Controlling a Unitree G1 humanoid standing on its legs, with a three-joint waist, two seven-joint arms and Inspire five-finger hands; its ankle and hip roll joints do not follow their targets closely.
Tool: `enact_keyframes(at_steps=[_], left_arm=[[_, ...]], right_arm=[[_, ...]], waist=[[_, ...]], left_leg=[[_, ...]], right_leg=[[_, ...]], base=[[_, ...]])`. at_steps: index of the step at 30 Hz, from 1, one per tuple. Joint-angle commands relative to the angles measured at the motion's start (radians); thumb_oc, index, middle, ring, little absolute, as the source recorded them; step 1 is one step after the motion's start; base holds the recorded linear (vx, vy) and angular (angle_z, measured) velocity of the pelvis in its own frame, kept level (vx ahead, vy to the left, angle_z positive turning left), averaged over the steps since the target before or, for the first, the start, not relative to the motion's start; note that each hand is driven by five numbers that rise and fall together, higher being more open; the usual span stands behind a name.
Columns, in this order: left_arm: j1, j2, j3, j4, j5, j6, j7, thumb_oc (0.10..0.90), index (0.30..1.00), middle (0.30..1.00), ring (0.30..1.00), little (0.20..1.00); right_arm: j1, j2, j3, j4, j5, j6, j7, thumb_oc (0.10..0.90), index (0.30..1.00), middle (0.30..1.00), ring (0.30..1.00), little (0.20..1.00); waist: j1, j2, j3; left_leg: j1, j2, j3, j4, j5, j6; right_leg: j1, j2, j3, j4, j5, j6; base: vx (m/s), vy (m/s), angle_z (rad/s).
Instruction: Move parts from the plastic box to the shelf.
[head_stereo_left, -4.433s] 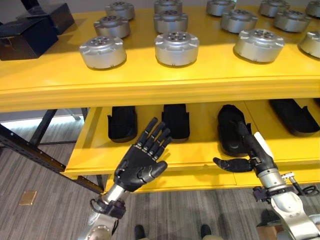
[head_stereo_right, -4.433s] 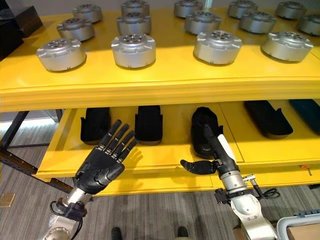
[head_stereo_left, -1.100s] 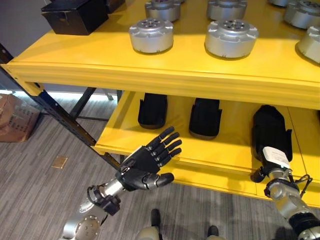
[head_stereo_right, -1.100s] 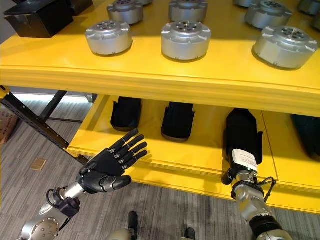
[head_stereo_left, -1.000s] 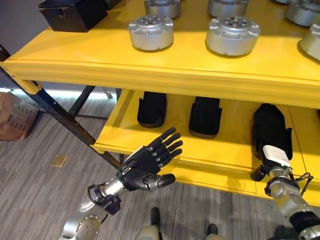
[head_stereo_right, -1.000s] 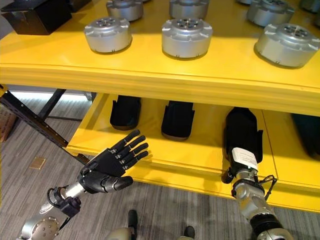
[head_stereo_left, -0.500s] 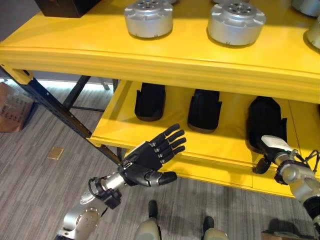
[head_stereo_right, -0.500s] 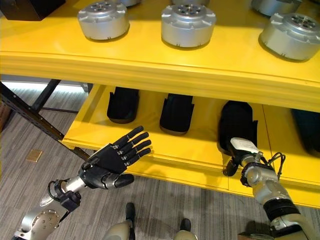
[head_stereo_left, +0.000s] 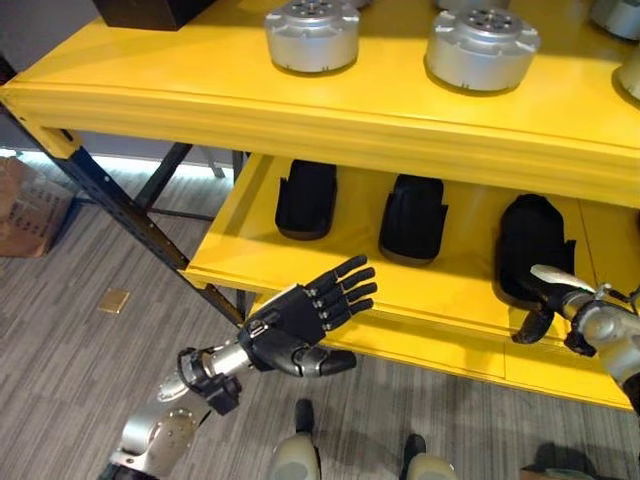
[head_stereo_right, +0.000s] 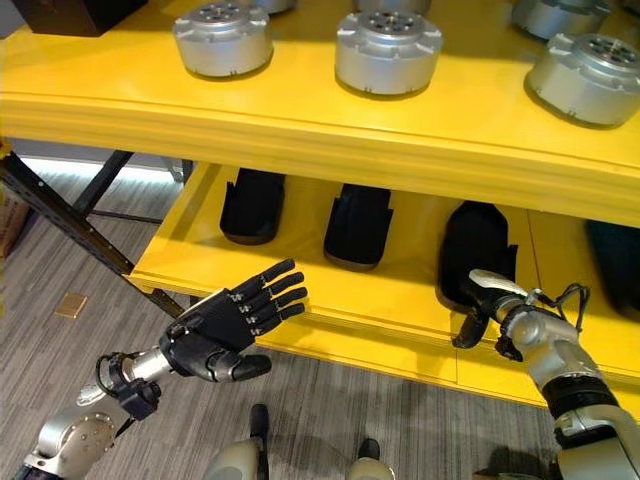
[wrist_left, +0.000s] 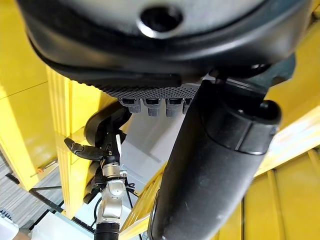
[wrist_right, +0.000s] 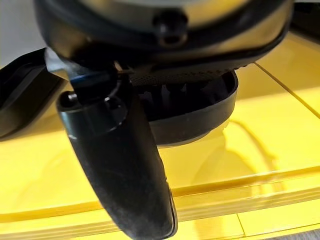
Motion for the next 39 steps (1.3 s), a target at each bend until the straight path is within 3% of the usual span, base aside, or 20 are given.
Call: enact_keyframes(at_steps=[1, 10, 19, 29, 39], left_arm=[[-0.066, 0.007, 0.052, -0.071, -0.035, -0.039, -0.066, 0.9, 1.0, 1.0, 1.0, 1.0], [-0.062, 0.027, 0.055, -0.065, -0.048, -0.045, -0.084, 0.9, 1.0, 1.0, 1.0, 1.0], [-0.065, 0.046, 0.043, -0.077, -0.04, -0.077, -0.086, 0.9, 1.0, 1.0, 1.0, 1.0], [-0.048, 0.059, 0.04, -0.093, -0.071, -0.102, -0.065, 0.9, 1.0, 1.0, 1.0, 1.0], [-0.046, 0.074, 0.024, -0.107, -0.123, -0.123, -0.056, 0.9, 1.0, 1.0, 1.0, 1.0]], right_arm=[[-0.101, -0.047, 0.061, 0.025, 0.065, 0.004, 0.031, 0.9, 1.0, 1.0, 1.0, 1.0], [-0.118, -0.083, 0.028, 0.031, 0.018, -0.044, -0.029, 0.9, 1.0, 1.0, 1.0, 1.0], [-0.128, -0.108, 0.017, -0.038, 0.001, -0.044, -0.045, 0.9, 1.0, 1.0, 1.0, 1.0], [-0.063, -0.095, -0.047, -0.122, -0.203, -0.016, -0.306, 0.9, 1.0, 1.0, 1.0, 1.0], [-0.073, -0.101, -0.042, -0.154, -0.351, 0.0, -0.442, 0.9, 1.0, 1.0, 1.0, 1.0]], waist=[[0.036, -0.024, -0.014], [0.031, -0.02, -0.009], [0.017, -0.019, -0.009], [0.0, -0.012, -0.01], [-0.01, 0.004, -0.01]], left_leg=[[-0.012, 0.044, 0.027, 0.141, -0.149, -0.013], [-0.019, 0.045, 0.025, 0.147, -0.15, -0.014], [-0.022, 0.043, 0.033, 0.148, -0.149, -0.013], [-0.025, 0.042, 0.046, 0.146, -0.151, -0.009], [-0.036, 0.036, 0.054, 0.145, -0.153, -0.009]], right_leg=[[-0.07, 0.005, -0.033, 0.148, -0.091, -0.065], [-0.077, 0.006, -0.025, 0.157, -0.093, -0.065], [-0.085, 0.007, -0.01, 0.157, -0.09, -0.064], [-0.096, 0.006, 0.006, 0.154, -0.086, -0.058], [-0.113, 0.004, 0.021, 0.154, -0.088, -0.057]], base=[[0.02, -0.041, 0.05], [0.0, -0.004, 0.0], [-0.01, 0.012, -0.01], [0.0, 0.0, 0.0], [-0.01, 0.013, -0.06]])
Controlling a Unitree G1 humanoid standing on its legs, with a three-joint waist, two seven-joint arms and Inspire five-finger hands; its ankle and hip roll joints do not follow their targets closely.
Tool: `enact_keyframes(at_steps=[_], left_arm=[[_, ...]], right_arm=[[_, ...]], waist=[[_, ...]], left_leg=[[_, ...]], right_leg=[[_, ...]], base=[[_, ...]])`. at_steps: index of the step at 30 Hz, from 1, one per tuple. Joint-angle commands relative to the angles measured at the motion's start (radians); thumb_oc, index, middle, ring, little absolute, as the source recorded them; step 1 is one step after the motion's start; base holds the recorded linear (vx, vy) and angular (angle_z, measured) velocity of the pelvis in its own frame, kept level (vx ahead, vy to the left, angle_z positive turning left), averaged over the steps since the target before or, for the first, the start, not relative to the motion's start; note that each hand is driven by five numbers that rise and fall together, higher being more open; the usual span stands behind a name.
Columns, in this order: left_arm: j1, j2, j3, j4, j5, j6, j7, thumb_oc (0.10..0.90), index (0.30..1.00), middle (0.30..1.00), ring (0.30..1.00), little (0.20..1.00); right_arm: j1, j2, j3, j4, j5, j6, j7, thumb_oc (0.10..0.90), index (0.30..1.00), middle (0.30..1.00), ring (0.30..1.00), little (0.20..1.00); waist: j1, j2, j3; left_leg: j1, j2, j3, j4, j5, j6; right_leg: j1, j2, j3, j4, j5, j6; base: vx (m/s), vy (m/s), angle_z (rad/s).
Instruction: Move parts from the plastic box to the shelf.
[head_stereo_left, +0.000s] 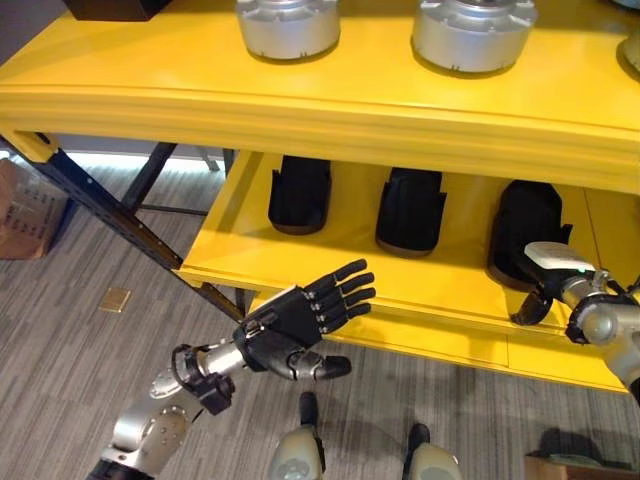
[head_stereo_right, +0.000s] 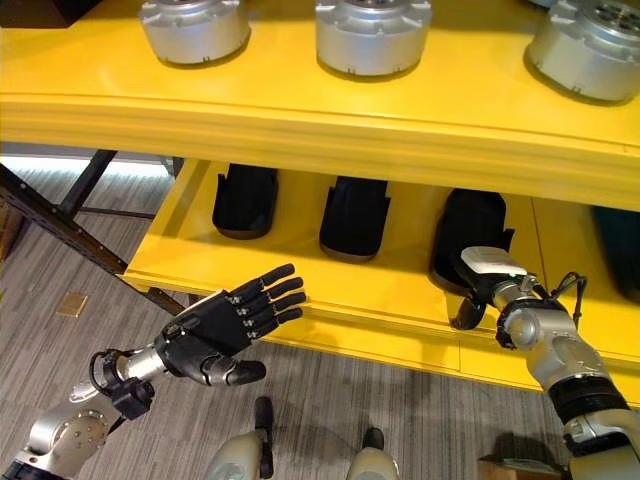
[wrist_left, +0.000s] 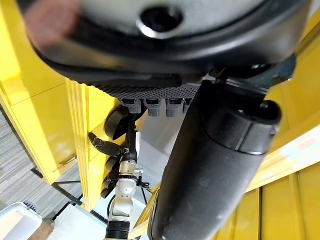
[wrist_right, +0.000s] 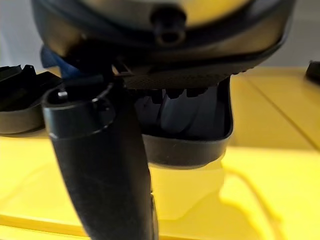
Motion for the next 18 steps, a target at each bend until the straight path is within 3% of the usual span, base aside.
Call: enact_keyframes(at_steps=[1, 11, 12, 18], left_arm=[[-0.049, 0.012, 0.02, -0.116, -0.112, -0.099, -0.021, 0.9, 1.0, 1.0, 1.0, 1.0], [-0.057, 0.022, 0.003, -0.125, -0.123, -0.114, -0.007, 0.9, 1.0, 1.0, 1.0, 1.0], [-0.067, 0.027, -0.006, -0.13, -0.124, -0.125, 0.005, 0.9, 1.0, 1.0, 1.0, 1.0], [-0.078, 0.026, -0.011, -0.134, -0.127, -0.129, 0.017, 0.9, 1.0, 1.0, 1.0, 1.0]], right_arm=[[-0.125, -0.067, -0.036, 0.023, -0.116, 0.066, -0.179, 0.9, 1.0, 1.0, 1.0, 1.0], [-0.131, -0.077, -0.031, 0.028, -0.169, 0.104, -0.253, 0.9, 1.0, 1.0, 1.0, 1.0], [-0.134, -0.07, -0.03, 0.035, -0.168, 0.138, -0.261, 0.9, 1.0, 1.0, 1.0, 1.0], [-0.147, -0.06, -0.016, 0.077, -0.159, 0.172, -0.278, 0.9, 1.0, 1.0, 1.0, 1.0]], waist=[[0.021, -0.019, -0.04], [0.015, -0.011, -0.038], [0.013, -0.006, -0.033], [0.01, 0.001, -0.03]], left_leg=[[-0.006, 0.036, 0.027, 0.125, -0.139, -0.009], [-0.007, 0.031, 0.03, 0.123, -0.144, -0.007], [-0.012, 0.029, 0.029, 0.122, -0.143, -0.006], [-0.009, 0.026, 0.035, 0.115, -0.143, -0.006]], right_leg=[[-0.041, 0.015, -0.016, 0.085, -0.056, -0.057], [-0.055, 0.009, -0.013, 0.09, -0.057, -0.057], [-0.063, 0.007, -0.011, 0.092, -0.056, -0.057], [-0.07, 0.001, -0.009, 0.092, -0.055, -0.056]], base=[[0.0, 0.027, -0.03], [-0.01, 0.01, -0.02], [-0.05, 0.04, 0.0], [-0.02, 0.015, -0.04]])
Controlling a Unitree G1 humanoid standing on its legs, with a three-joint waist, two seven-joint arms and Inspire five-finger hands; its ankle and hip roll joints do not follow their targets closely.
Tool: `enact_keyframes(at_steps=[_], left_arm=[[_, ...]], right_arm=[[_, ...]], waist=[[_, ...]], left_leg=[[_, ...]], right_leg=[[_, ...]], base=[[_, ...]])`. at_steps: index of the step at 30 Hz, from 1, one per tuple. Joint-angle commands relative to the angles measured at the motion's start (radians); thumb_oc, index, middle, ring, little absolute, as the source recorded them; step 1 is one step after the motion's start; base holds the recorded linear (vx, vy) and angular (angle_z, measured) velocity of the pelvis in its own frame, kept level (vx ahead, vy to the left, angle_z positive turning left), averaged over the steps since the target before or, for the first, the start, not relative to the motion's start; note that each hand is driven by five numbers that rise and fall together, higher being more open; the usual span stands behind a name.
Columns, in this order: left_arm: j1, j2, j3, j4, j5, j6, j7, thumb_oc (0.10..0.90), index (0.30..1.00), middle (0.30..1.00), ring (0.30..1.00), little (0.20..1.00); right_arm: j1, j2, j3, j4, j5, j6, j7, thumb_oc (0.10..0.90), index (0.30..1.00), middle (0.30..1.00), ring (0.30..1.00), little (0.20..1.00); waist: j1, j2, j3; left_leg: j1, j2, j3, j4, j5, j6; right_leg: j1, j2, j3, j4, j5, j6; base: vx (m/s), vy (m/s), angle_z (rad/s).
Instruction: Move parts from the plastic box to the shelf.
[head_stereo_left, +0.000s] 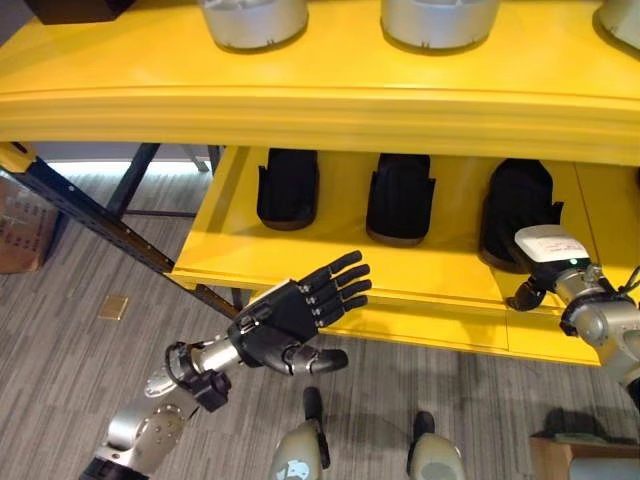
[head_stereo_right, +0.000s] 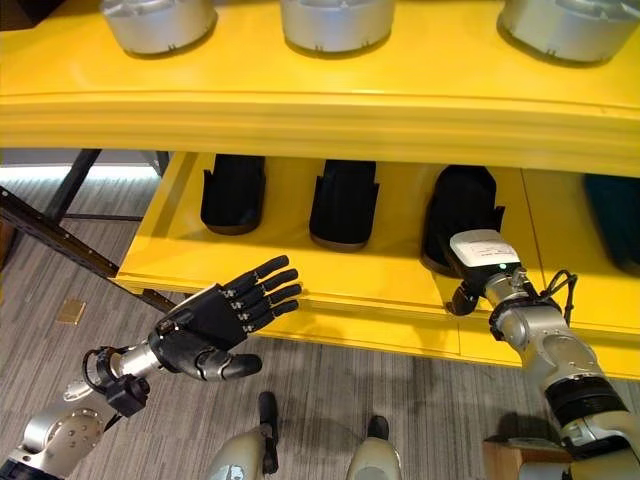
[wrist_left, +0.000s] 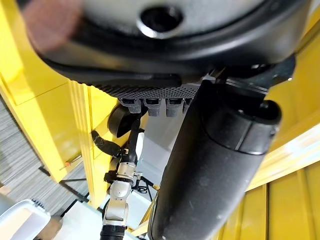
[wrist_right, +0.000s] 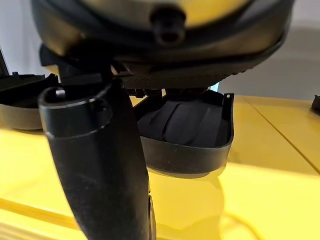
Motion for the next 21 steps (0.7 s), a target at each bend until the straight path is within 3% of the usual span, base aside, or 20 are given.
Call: enact_keyframes(at_steps=[1, 21], left_arm=[[-0.072, 0.007, 0.002, -0.121, -0.09, -0.107, -0.01, 0.9, 1.0, 1.0, 1.0, 1.0], [-0.092, 0.009, 0.002, -0.117, -0.075, -0.1, -0.012, 0.9, 1.0, 1.0, 1.0, 1.0]], right_arm=[[-0.157, -0.06, -0.017, 0.122, -0.072, 0.181, -0.139, 0.9, 1.0, 1.0, 1.0, 1.0], [-0.239, -0.075, 0.058, 0.348, 0.028, 0.186, -0.081, 0.9, 1.0, 1.0, 1.0, 1.0]], waist=[[0.038, -0.018, -0.038], [0.056, -0.007, -0.034]], left_leg=[[0.015, 0.025, 0.012, 0.113, -0.147, -0.012], [0.017, 0.026, 0.005, 0.104, -0.139, -0.019]], right_leg=[[-0.014, 0.011, -0.036, 0.055, -0.054, -0.057], [-0.02, 0.002, -0.06, 0.075, -0.062, -0.065]], base=[[0.0, 0.0, 0.0], [0.0, -0.009, 0.05]])
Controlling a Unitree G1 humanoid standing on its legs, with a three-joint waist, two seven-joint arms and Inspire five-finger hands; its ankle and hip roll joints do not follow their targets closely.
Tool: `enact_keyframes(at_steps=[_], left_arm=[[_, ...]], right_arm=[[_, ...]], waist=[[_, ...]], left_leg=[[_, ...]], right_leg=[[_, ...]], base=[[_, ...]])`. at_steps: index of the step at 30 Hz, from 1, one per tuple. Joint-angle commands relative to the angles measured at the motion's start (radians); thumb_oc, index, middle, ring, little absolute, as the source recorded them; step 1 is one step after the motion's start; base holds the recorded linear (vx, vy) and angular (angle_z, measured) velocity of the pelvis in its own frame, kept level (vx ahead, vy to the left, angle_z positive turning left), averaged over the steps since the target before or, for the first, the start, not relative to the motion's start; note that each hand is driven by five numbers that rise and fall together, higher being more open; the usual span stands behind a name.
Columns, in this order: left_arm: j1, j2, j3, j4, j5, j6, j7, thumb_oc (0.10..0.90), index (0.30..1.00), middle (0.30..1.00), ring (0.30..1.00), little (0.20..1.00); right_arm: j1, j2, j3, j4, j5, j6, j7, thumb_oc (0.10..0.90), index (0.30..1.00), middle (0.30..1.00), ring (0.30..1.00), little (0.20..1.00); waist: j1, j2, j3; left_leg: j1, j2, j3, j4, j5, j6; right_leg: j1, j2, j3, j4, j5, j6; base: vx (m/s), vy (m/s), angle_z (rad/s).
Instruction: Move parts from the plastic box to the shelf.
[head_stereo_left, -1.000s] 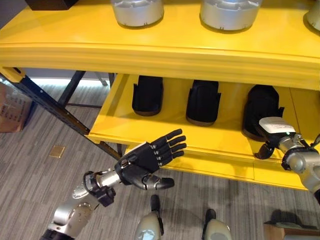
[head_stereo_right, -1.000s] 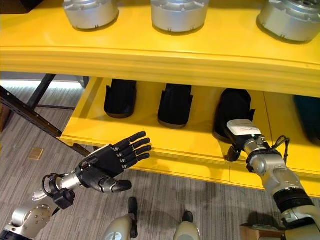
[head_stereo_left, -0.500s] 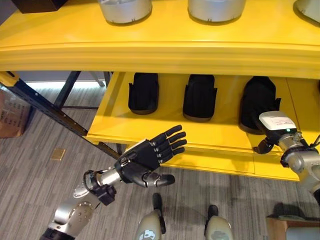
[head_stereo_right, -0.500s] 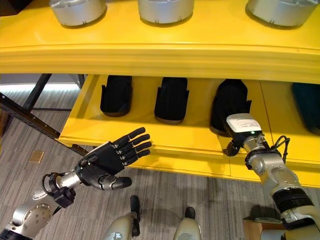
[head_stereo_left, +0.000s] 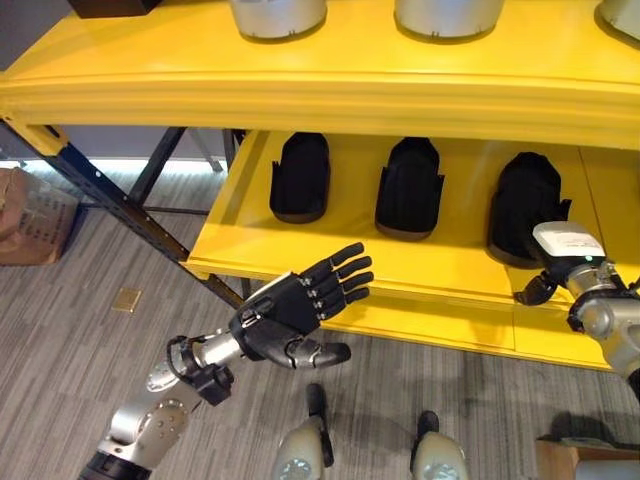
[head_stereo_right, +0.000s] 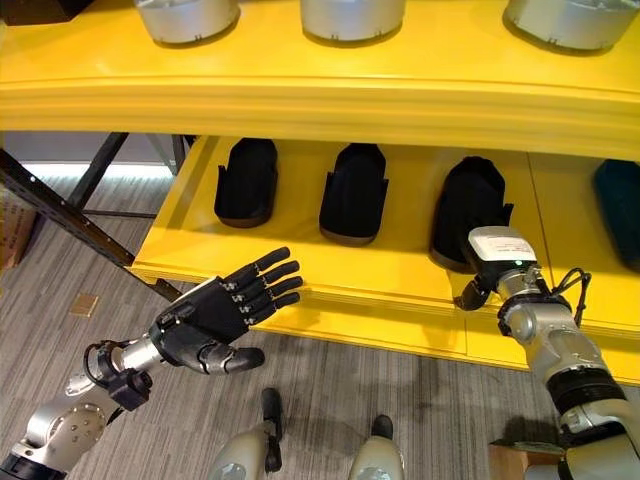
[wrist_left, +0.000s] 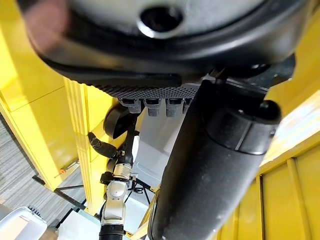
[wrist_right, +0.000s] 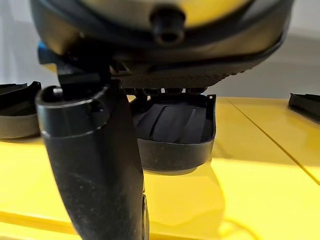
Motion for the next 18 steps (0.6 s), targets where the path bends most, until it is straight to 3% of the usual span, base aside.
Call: enact_keyframes(at_steps=[1, 6, 18], left_arm=[[-0.065, 0.009, 0.007, -0.11, -0.073, -0.085, -0.037, 0.9, 1.0, 1.0, 1.0, 1.0], [-0.065, 0.009, 0.015, -0.113, -0.074, -0.084, -0.035, 0.9, 1.0, 1.0, 1.0, 1.0], [-0.058, 0.007, 0.019, -0.113, -0.064, -0.084, -0.048, 0.9, 1.0, 1.0, 1.0, 1.0]], right_arm=[[-0.149, -0.079, 0.017, 0.19, -0.019, 0.163, -0.062, 0.9, 1.0, 1.0, 1.0, 1.0], [-0.155, -0.066, -0.01, 0.219, 0.114, 0.164, -0.054, 0.9, 1.0, 1.0, 1.0, 1.0], [-0.134, -0.069, -0.028, 0.266, 0.07, 0.151, -0.069, 0.9, 1.0, 1.0, 1.0, 1.0]], waist=[[0.041, -0.017, -0.03], [0.042, -0.012, -0.025], [0.04, -0.005, -0.017]], left_leg=[[0.037, 0.024, -0.005, 0.13, -0.136, -0.017], [0.034, 0.027, -0.006, 0.131, -0.135, -0.019], [0.036, 0.032, -0.007, 0.133, -0.131, -0.02]], right_leg=[[0.003, 0.011, -0.04, 0.059, -0.067, -0.057], [-0.001, 0.009, -0.042, 0.066, -0.07, -0.059], [-0.008, 0.009, -0.044, 0.086, -0.075, -0.063]], base=[[0.0, 0.0, 0.0], [-0.01, -0.012, 0.07], [0.0, -0.018, 0.02]])
